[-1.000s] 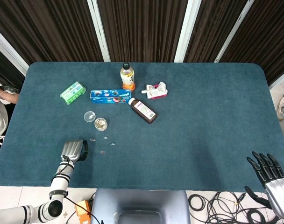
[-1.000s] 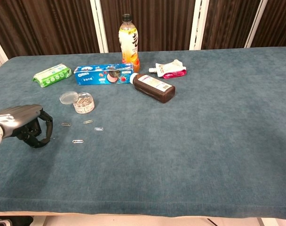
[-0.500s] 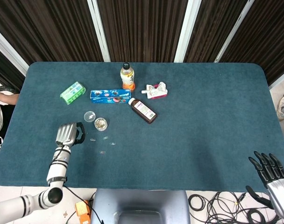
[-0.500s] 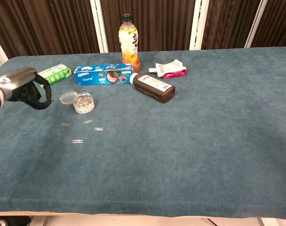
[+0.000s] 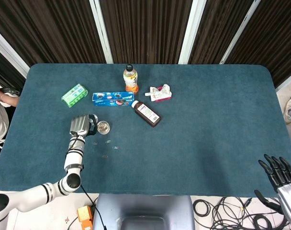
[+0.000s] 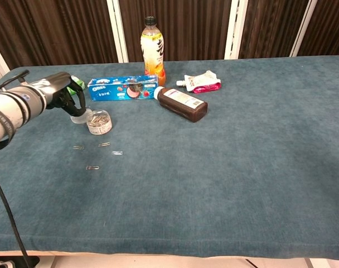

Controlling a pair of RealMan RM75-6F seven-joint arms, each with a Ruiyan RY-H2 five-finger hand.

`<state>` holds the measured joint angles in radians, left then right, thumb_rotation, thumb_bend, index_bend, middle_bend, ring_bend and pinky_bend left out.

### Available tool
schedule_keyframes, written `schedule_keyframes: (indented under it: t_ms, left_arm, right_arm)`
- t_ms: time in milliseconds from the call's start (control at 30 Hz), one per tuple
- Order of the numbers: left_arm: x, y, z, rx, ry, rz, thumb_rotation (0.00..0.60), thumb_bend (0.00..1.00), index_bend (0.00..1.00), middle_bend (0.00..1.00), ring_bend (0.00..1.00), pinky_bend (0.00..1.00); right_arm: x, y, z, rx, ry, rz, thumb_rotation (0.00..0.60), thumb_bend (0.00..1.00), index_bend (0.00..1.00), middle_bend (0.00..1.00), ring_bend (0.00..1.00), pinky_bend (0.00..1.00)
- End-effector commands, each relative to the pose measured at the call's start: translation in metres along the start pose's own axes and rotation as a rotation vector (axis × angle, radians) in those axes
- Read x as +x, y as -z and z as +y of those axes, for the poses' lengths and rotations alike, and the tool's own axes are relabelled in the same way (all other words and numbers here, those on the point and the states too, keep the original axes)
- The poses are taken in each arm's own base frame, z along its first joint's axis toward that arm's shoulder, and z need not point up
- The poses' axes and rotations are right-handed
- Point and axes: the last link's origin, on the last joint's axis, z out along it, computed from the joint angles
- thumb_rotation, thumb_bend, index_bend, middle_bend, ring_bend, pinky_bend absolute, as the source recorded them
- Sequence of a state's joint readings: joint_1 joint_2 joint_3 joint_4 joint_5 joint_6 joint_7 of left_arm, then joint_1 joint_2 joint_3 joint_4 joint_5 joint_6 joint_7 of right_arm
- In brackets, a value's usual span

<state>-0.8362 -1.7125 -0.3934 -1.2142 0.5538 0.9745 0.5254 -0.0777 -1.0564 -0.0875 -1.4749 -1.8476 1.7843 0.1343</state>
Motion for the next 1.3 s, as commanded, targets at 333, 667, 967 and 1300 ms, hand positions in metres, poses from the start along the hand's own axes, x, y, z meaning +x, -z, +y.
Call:
schedule_keyframes:
  t_ms: [333, 667, 967, 1300]
  left_arm:
    - [-0.014, -0.01, 0.01, 0.017, 0.033, -0.044, 0.6, 0.57, 0.67, 1.0, 1.0, 1.0]
    - [-0.017, -0.012, 0.015, 0.014, 0.014, -0.041, 0.6, 0.45, 0.5, 1.0, 1.0, 1.0]
    - [-0.015, -0.009, 0.016, 0.006, 0.01, -0.04, 0.6, 0.4, 0.38, 1.0, 1.0, 1.0]
    - [-0.005, 0.034, 0.02, -0.121, 0.031, 0.011, 0.6, 0.39, 0.4, 1.0, 1.0, 1.0]
  right_arm:
    - [0.001, 0.003, 0.001, 0.0, -0.004, 0.005, 0.6, 0.18, 0.0, 0.0, 0.0, 0.0]
    - [0.002, 0.003, 0.002, -0.001, -0.007, 0.006, 0.6, 0.18, 0.0, 0.0, 0.0, 0.0]
    - [0.003, 0.004, 0.002, -0.001, -0.009, 0.009, 0.6, 0.18, 0.0, 0.0, 0.0, 0.0]
    - [0.002, 0.004, 0.001, 0.002, -0.004, 0.007, 0.6, 0.18, 0.0, 0.0, 0.0, 0.0]
